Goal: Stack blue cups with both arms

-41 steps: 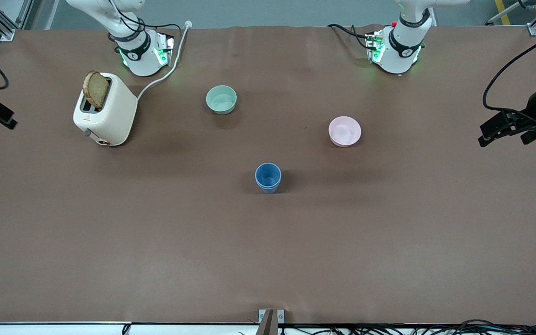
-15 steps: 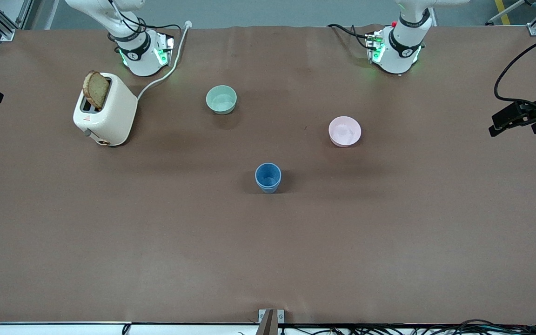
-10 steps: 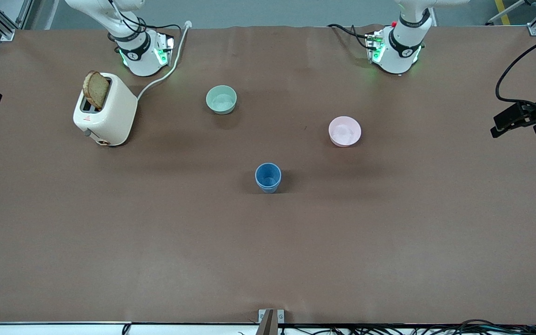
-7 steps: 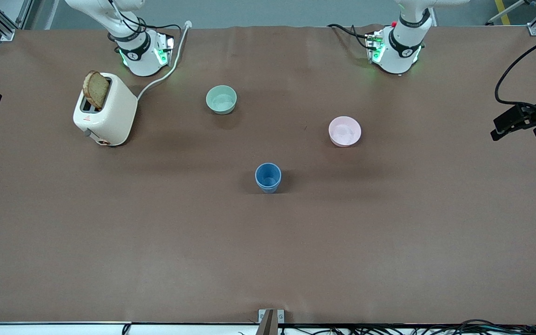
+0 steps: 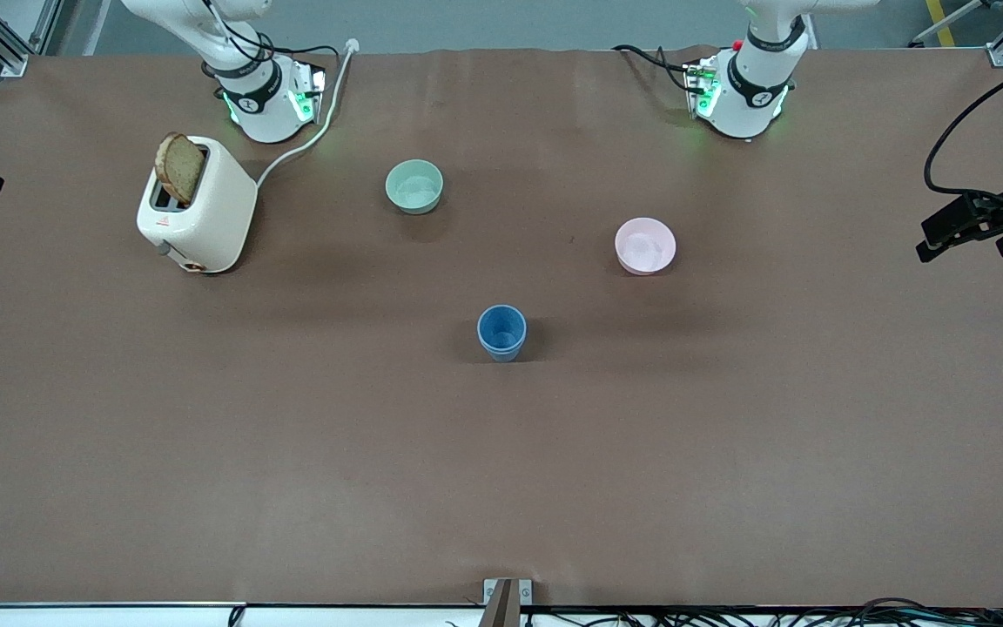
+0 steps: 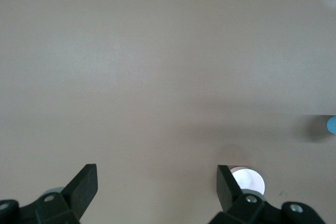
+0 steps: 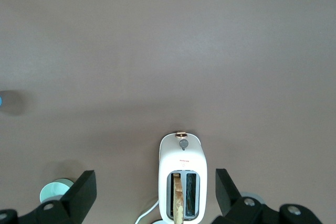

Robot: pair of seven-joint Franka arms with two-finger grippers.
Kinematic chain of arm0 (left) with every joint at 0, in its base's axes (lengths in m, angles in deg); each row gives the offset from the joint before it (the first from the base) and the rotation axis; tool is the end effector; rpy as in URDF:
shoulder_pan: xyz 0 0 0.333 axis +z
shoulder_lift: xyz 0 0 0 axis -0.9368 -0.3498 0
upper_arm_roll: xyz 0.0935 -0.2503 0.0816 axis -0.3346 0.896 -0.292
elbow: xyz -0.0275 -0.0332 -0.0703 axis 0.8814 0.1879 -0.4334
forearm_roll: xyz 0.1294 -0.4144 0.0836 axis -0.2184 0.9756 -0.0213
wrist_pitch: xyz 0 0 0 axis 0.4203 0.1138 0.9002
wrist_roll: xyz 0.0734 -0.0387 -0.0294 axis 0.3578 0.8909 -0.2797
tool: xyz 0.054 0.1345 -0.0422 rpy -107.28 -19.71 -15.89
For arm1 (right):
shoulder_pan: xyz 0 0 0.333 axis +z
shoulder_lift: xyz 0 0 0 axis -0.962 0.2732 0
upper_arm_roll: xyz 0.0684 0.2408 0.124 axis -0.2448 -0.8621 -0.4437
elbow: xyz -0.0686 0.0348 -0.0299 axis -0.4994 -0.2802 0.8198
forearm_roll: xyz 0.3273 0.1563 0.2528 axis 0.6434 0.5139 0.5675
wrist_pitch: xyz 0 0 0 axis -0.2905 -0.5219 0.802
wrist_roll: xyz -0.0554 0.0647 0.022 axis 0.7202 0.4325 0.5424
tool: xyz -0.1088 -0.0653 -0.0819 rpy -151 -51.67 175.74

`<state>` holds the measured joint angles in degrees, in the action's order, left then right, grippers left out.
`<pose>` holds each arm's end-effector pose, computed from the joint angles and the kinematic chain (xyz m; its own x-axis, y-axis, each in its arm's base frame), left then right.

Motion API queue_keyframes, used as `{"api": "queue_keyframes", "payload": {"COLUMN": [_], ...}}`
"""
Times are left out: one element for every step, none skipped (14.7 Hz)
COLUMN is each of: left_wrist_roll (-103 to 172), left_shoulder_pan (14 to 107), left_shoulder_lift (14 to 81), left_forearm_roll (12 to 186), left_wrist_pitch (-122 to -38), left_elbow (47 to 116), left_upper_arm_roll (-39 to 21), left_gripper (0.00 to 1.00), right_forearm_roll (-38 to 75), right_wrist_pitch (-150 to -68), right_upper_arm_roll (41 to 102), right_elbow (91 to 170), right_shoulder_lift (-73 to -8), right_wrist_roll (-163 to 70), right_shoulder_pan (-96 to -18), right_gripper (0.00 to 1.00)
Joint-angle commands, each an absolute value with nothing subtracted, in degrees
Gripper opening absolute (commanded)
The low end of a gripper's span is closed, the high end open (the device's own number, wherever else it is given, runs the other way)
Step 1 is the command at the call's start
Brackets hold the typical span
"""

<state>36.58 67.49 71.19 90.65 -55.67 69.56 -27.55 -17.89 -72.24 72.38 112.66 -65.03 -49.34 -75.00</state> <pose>0.6219 -0.0175 0.5555 0.9965 0.0512 0.0665 0.0501 -0.9986 0.0177 0.5698 -0.0698 0.6202 0.9967 -0.0801 -0.0160 -0.0803 -0.9967 -0.0121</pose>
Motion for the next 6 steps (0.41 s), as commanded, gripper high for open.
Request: {"api": "queue_keyframes", "payload": {"left_wrist_roll": [36.5,36.6,36.6,36.6,36.7,36.9], "left_shoulder_pan": [67.1,67.1,67.1,67.1,67.0,67.1], "left_shoulder_lift": [72.7,72.7,72.7,72.8,72.8,72.8], "left_forearm_roll": [90.5,90.5,90.5,90.4,90.4,90.3], "left_wrist_pitch": [-56.5,-56.5,-56.5,-56.5,-56.5,-56.5], "left_elbow": [71.0,71.0,71.0,71.0,71.0,71.0], "left_upper_arm_roll": [-27.7,-27.6,-27.6,-27.6,-27.6,-27.6], "left_gripper": [1.0,1.0,1.0,1.0,1.0,1.0], "right_forearm_roll": [-18.4,-18.4,-18.4,-18.4,-18.4,-18.4], "right_wrist_pitch": [-72.2,-72.1,-72.1,-72.1,-72.2,-72.2], "right_upper_arm_roll": [72.8,72.8,72.8,72.8,72.8,72.8], "right_elbow": [112.5,112.5,112.6,112.7,112.8,112.8], "right_shoulder_lift": [-65.1,-65.1,-65.1,-65.1,-65.1,-65.1], "right_wrist_roll": [-49.2,-49.2,-49.2,-49.2,-49.2,-49.2], "right_shoulder_pan": [-74.5,-74.5,-74.5,-74.5,-74.4,-74.4], "right_gripper": [1.0,1.0,1.0,1.0,1.0,1.0]}}
